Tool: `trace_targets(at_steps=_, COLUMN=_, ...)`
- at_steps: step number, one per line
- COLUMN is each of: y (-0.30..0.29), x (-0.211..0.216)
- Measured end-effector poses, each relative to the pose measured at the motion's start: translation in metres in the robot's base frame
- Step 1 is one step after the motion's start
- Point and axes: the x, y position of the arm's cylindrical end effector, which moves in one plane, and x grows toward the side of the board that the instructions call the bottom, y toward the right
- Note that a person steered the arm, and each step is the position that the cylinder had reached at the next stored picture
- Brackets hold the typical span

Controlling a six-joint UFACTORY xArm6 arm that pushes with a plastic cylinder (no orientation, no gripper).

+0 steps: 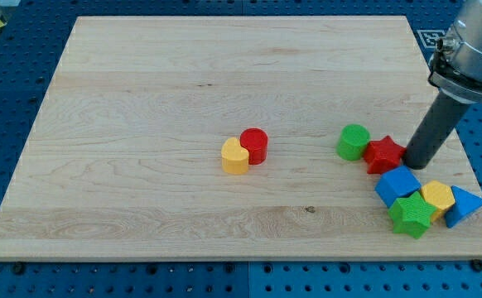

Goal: Push the red star close to the red star

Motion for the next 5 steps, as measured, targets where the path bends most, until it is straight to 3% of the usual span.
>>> trace_targets(at_steps=5, y=-0.127, x=0.017)
